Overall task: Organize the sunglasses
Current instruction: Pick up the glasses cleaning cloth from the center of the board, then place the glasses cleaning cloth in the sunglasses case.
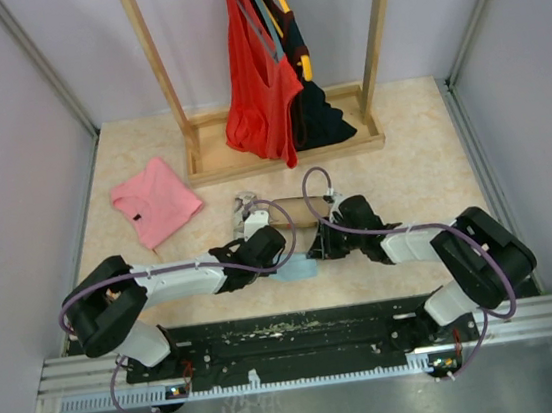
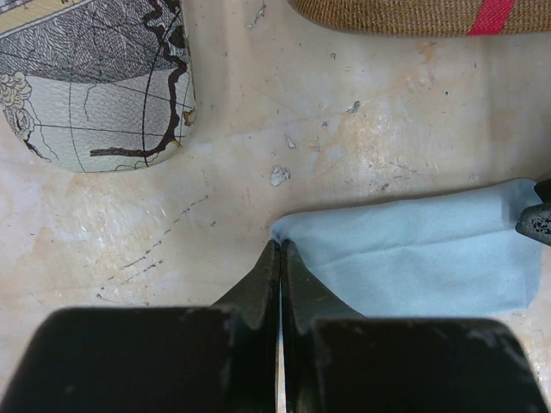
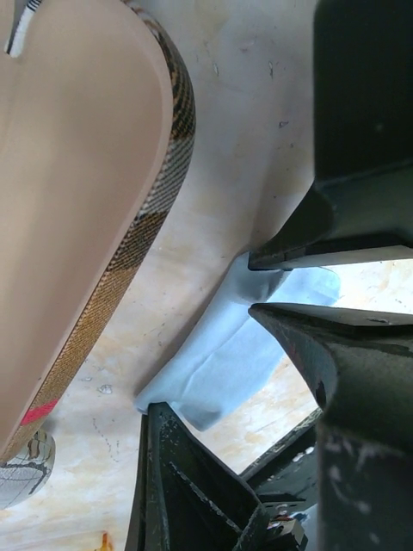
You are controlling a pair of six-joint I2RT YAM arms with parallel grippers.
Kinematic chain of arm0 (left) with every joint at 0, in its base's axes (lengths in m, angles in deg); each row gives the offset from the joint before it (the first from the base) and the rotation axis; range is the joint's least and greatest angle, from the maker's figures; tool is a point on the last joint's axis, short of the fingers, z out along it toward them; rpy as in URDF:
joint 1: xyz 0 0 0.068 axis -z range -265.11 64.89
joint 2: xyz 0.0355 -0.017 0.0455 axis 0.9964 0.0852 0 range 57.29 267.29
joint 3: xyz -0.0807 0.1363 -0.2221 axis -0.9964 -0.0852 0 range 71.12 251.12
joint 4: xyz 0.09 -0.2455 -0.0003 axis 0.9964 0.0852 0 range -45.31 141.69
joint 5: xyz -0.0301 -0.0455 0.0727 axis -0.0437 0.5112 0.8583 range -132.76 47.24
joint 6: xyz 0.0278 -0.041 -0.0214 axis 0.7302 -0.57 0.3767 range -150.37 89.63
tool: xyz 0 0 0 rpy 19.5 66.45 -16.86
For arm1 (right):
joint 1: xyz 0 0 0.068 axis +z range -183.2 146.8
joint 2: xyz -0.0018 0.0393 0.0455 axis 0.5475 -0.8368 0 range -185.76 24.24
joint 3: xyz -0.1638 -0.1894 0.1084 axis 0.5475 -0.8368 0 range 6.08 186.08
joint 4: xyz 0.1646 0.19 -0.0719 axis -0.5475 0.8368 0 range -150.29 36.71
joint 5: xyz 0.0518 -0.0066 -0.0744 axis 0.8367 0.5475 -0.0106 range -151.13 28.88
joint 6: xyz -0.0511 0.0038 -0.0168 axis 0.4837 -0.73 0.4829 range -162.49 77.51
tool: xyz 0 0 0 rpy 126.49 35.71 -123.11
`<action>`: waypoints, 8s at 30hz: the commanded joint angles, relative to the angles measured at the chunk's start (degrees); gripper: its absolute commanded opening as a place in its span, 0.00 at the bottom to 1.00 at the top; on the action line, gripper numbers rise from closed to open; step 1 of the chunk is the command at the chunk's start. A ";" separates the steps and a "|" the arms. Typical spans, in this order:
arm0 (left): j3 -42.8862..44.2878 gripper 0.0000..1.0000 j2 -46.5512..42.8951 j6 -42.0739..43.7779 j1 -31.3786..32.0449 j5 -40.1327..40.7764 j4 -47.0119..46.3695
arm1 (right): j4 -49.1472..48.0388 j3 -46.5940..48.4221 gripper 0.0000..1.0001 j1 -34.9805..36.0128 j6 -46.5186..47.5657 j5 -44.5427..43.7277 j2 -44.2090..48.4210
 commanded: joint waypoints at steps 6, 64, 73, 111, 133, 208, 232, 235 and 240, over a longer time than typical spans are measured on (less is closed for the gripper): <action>-1.51 0.00 2.12 1.40 -0.78 -2.91 4.76 | 1.16 -2.69 0.00 -0.25 0.00 -1.27 0.04; -1.98 0.00 -0.35 1.16 -0.78 -3.18 3.18 | 14.81 4.96 0.38 3.45 -9.23 -9.22 -0.44; -1.93 0.00 -0.13 1.41 -0.78 -3.59 2.75 | 15.39 5.47 0.28 3.83 -8.08 -10.89 -1.71; 0.34 0.00 -4.98 2.19 -1.09 -3.96 2.18 | 4.67 1.46 0.00 4.70 -7.16 -11.76 10.48; 5.99 0.00 -4.84 5.18 -3.34 -3.46 0.51 | 8.73 0.99 0.00 4.69 -5.24 -19.54 18.36; 21.08 0.00 12.89 14.50 -16.43 -16.53 -8.43 | 3.22 16.07 0.00 -6.58 -0.29 -22.51 0.97; 21.75 0.00 14.48 14.47 -17.66 -16.77 -8.78 | 1.26 16.10 0.00 -7.37 -1.01 -22.76 -2.00; 21.96 0.00 14.82 14.50 -17.66 -17.04 -8.78 | 1.09 16.10 0.00 -7.45 -0.92 -22.76 -2.28; 22.20 0.00 15.12 14.49 -17.66 -17.17 -8.67 | 0.78 16.10 0.00 -7.63 -0.89 -22.84 -2.45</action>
